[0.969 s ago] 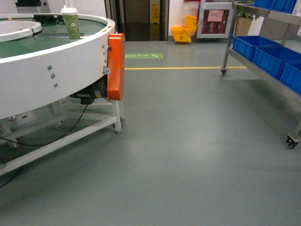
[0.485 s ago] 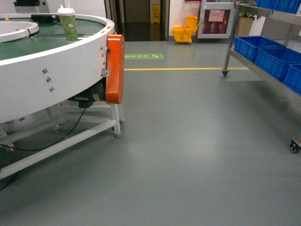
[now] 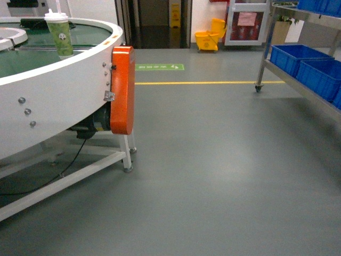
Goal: Pick red block from blue box to shelf
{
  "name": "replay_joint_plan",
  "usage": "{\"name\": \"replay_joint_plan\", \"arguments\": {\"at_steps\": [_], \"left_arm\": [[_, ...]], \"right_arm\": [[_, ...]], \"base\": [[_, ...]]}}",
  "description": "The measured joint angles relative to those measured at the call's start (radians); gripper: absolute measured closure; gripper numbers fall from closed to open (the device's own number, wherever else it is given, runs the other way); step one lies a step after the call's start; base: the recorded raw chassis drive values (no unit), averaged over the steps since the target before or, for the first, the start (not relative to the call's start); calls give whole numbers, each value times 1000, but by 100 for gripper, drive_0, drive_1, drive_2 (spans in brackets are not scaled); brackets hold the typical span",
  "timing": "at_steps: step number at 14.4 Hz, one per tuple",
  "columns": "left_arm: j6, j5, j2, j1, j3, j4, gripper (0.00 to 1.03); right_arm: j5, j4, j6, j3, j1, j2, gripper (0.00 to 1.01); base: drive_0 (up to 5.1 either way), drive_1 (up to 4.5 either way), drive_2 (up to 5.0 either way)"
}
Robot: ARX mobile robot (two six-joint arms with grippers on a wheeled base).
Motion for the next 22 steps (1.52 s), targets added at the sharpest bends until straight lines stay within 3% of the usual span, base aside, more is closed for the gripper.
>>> {"name": "replay_joint_plan", "arguments": {"at_steps": [13,22], "left_arm": [[0,1,0,0,0,0,5],[0,0,0,0,0,0,5]], "right_arm": [[0,1,0,0,0,0,72],[0,1,0,0,0,0,72]], "base": [[-6,411,-423],[-163,-163,-163]]}}
